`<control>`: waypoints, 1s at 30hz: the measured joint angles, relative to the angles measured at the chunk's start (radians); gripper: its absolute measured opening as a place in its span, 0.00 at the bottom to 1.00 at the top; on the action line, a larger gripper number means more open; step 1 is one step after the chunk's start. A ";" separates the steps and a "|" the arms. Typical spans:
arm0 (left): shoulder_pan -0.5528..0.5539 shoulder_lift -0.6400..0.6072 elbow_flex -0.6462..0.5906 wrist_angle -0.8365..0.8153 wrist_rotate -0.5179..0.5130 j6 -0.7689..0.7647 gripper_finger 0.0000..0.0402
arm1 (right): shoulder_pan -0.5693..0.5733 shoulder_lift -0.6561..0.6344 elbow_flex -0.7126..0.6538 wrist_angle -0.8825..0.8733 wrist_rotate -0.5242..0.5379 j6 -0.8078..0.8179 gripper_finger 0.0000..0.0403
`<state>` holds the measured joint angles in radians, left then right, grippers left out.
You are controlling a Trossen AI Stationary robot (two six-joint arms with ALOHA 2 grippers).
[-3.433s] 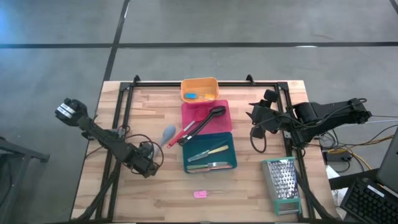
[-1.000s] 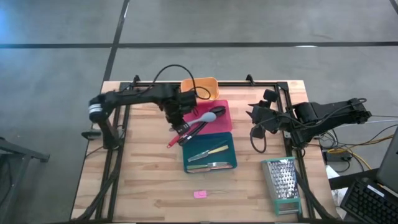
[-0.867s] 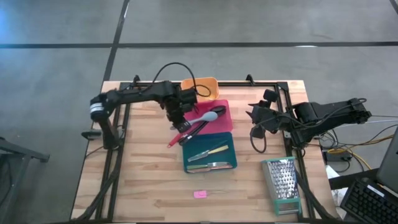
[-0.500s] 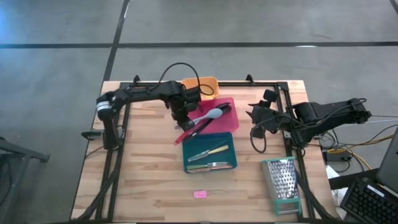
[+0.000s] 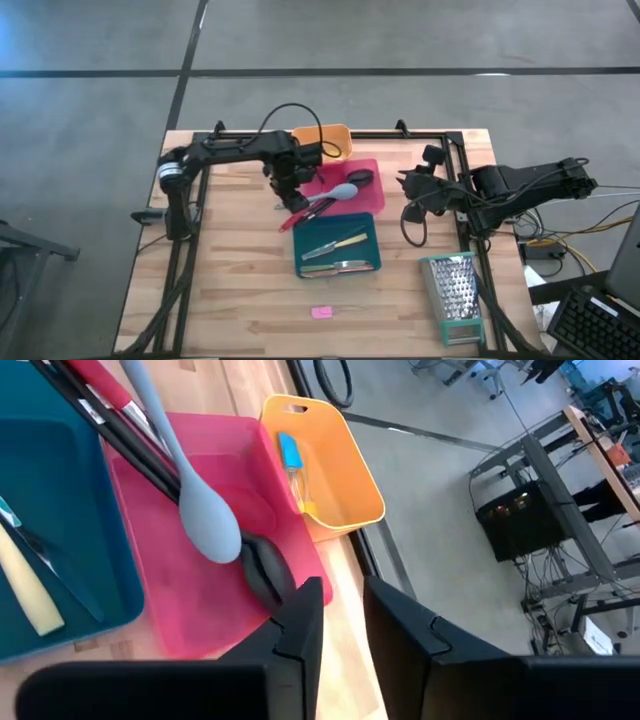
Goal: Pick & Place Kitchen Items
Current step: Put the pink spatula into the yellow bin
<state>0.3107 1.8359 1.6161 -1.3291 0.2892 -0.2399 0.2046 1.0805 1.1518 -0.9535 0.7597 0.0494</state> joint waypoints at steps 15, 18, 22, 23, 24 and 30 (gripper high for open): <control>-0.069 -0.251 -0.002 -0.077 -0.203 -0.076 0.58 | 0.000 0.000 0.000 0.000 0.000 0.003 0.14; -0.120 -0.339 -0.002 -0.070 -0.282 -0.119 0.58 | 0.000 0.000 0.000 0.000 0.000 0.003 0.16; -0.221 -0.454 -0.007 -0.027 -0.435 -0.175 0.58 | 0.000 0.000 -0.001 0.000 0.000 0.015 0.20; -0.250 -0.480 -0.012 -0.008 -0.478 -0.183 0.58 | 0.000 0.000 -0.001 0.000 0.000 0.021 0.21; -0.281 -0.507 -0.018 0.008 -0.521 -0.195 0.58 | 0.000 0.000 -0.001 0.000 0.000 0.026 0.21; -0.489 -0.634 -0.106 0.140 -0.749 -0.250 0.58 | 0.000 0.000 -0.001 0.001 0.000 0.028 0.25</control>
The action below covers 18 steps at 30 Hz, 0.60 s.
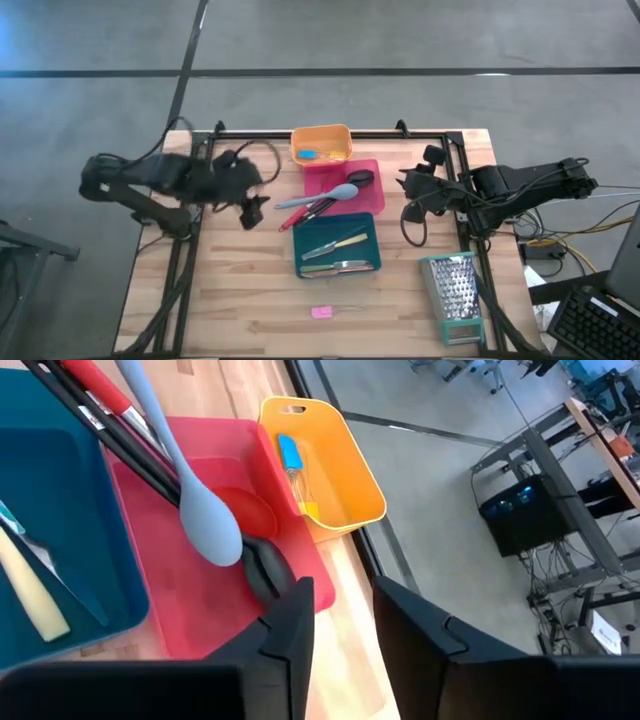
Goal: Pick & Place Kitchen Items
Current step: Put the pink spatula into the yellow bin
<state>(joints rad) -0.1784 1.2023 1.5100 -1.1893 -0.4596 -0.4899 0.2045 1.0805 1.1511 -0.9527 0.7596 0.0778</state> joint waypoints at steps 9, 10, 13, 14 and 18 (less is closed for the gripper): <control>-0.217 -0.091 -0.239 0.241 -0.102 0.025 0.58 | 0.000 0.002 0.000 0.029 -0.004 0.001 0.25; -0.234 -0.095 -0.271 0.275 -0.115 0.032 0.58 | 0.000 0.002 0.000 0.034 -0.011 0.001 0.24; -0.279 -0.104 -0.373 0.399 -0.144 0.045 0.58 | 0.000 0.002 0.000 0.066 -0.065 -0.014 0.21; -0.291 -0.105 -0.406 0.446 -0.144 0.045 0.58 | 0.000 0.002 0.000 0.075 -0.087 -0.024 0.20; -0.339 -0.103 -0.535 0.647 -0.144 0.085 0.58 | 0.000 0.002 -0.003 0.153 -0.243 -0.064 0.17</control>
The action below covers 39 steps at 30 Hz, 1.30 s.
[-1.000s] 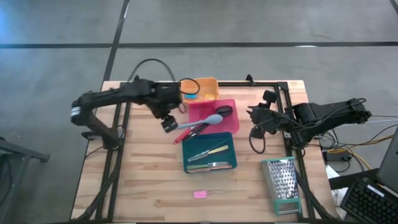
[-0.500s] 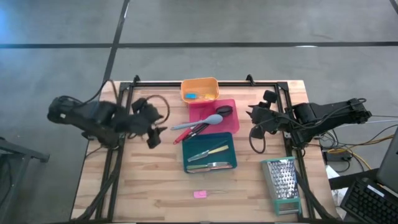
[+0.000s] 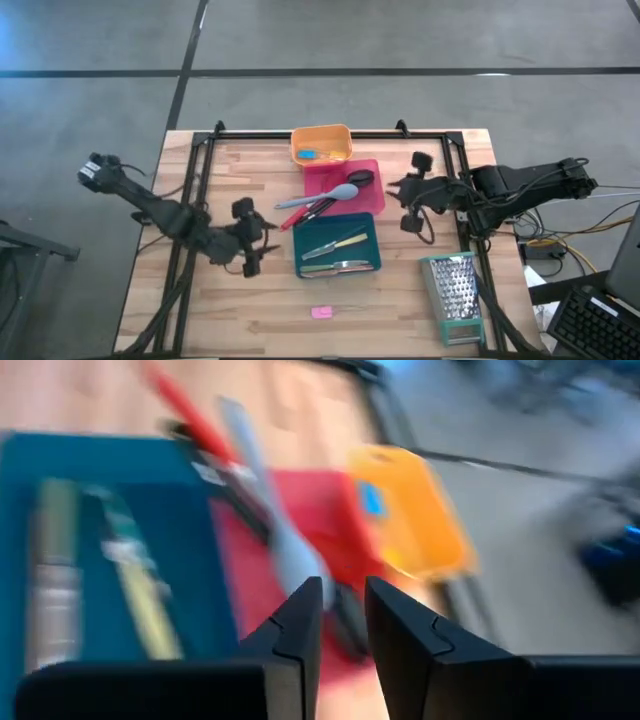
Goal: Pick & Place Kitchen Items
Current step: Put the pink spatula into the yellow bin
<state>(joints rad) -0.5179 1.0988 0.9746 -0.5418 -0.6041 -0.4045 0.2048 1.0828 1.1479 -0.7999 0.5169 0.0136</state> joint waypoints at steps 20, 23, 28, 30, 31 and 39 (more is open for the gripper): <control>-0.110 -0.048 -0.155 0.393 -0.046 0.258 0.58 | 0.040 0.434 0.014 0.260 -0.466 -0.185 0.46; -0.110 -0.067 -0.156 0.396 -0.065 0.279 0.58 | 0.067 0.532 0.089 0.226 -0.466 -0.228 0.51; -0.108 -0.067 -0.185 0.388 -0.046 0.164 0.58 | 0.089 0.629 0.250 -0.025 -0.418 -0.188 0.54; -0.106 -0.051 -0.188 0.389 -0.026 0.123 0.58 | 0.088 0.626 0.281 -0.081 -0.381 -0.148 0.54; -0.106 -0.043 -0.188 0.390 -0.011 0.118 0.58 | 0.087 0.620 0.285 -0.086 -0.377 -0.139 0.53; -0.095 0.131 -0.126 0.411 0.084 0.308 0.58 | 0.087 0.499 0.272 -0.088 -0.356 -0.112 0.46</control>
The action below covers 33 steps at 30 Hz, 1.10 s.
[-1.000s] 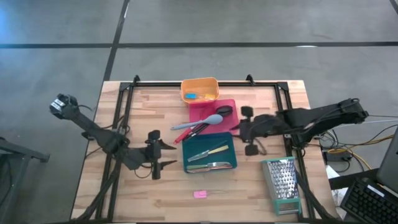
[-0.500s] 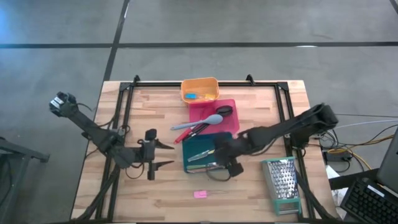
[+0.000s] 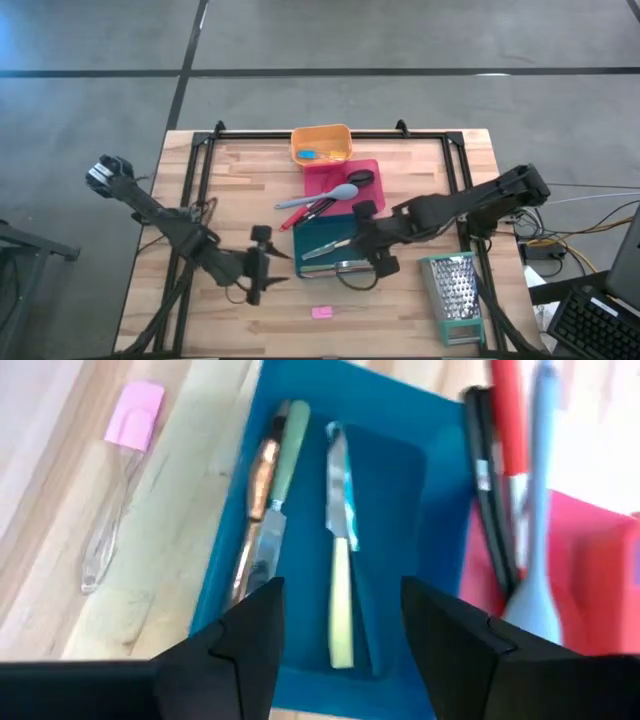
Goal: Pick & Place Kitchen Items
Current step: Put the pink spatula into the yellow bin
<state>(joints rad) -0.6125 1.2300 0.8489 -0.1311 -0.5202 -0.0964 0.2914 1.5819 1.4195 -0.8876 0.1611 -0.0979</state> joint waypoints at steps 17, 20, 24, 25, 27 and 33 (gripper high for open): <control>0.074 0.486 0.445 -0.284 0.150 -0.505 0.58 | -0.004 -0.365 -0.052 -0.073 0.341 0.073 0.37; 0.082 0.536 0.477 -0.292 0.204 -0.587 0.58 | -0.004 -0.398 -0.053 -0.065 0.377 0.082 0.36; 0.084 0.596 0.489 -0.291 0.221 -0.671 0.58 | -0.005 -0.421 -0.053 -0.067 0.423 0.137 0.34; 0.085 0.611 0.489 -0.291 0.221 -0.693 0.58 | -0.006 -0.423 -0.053 -0.067 0.423 0.153 0.34; 0.087 0.639 0.489 -0.290 0.221 -0.737 0.58 | -0.006 -0.424 -0.053 -0.068 0.425 0.191 0.33; 0.092 0.701 0.500 -0.286 0.240 -0.831 0.58 | -0.008 -0.423 -0.054 -0.080 0.426 0.268 0.31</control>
<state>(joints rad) -0.5205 1.9313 1.3492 -0.4172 -0.2801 -0.9274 0.2832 1.1588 1.3659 -0.9672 0.5869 0.1701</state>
